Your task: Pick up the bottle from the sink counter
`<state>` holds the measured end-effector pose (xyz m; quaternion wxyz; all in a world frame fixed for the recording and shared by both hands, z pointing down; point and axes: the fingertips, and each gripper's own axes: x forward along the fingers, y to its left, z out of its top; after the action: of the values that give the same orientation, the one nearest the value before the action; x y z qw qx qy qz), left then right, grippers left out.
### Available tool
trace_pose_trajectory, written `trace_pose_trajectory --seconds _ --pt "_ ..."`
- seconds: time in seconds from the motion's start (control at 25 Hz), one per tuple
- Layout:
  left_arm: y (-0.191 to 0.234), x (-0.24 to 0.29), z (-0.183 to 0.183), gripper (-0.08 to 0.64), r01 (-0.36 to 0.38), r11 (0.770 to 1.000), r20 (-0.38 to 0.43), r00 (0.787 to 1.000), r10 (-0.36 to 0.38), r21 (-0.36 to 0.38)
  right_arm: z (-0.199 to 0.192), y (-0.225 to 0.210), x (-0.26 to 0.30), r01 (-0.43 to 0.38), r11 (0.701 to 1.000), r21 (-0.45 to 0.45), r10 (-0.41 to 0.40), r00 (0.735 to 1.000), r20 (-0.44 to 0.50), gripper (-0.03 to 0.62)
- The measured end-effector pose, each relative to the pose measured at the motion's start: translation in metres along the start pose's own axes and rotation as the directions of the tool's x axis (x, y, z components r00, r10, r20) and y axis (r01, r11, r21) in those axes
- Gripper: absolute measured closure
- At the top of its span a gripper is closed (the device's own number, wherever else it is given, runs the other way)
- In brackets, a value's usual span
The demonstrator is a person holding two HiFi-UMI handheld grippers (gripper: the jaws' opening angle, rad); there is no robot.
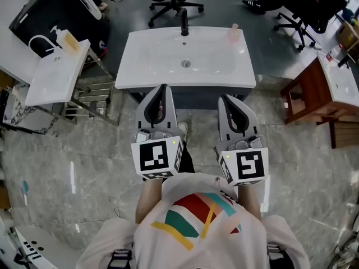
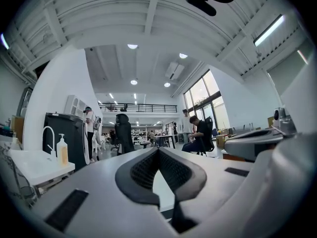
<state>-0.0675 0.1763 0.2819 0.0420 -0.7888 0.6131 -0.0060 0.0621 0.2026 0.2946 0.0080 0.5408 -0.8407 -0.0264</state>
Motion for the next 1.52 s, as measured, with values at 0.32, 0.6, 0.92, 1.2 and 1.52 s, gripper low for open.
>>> trace_pose_trajectory --seconds 0.32,0.6,0.92,1.2,1.52 --pt "0.017 0.039 -0.024 0.541 0.019 1.0 -0.042 0.999 -0.02 -0.011 -0.022 0.0 0.042 -0.007 1.0 0.014 0.008 0.999 -0.049 0.58" --pt "0.034 0.092 -0.035 0.541 0.048 0.998 -0.056 0.997 -0.05 -0.034 -0.033 -0.011 0.094 -0.007 1.0 0.014 0.008 0.996 -0.084 0.58" --pt "0.07 0.162 -0.034 0.541 0.07 0.996 -0.049 0.996 -0.073 -0.063 -0.027 -0.024 0.174 0.009 1.0 0.012 -0.008 0.995 -0.098 0.58" --pt "0.109 0.238 -0.024 0.541 0.104 0.992 -0.032 0.994 -0.107 -0.074 -0.012 -0.036 0.263 0.03 0.999 -0.029 -0.033 0.994 -0.106 0.58" --pt "0.163 0.317 -0.024 0.541 0.119 0.99 -0.012 0.993 -0.121 -0.075 -0.011 -0.047 0.355 0.055 0.998 -0.031 -0.058 0.993 -0.107 0.58"
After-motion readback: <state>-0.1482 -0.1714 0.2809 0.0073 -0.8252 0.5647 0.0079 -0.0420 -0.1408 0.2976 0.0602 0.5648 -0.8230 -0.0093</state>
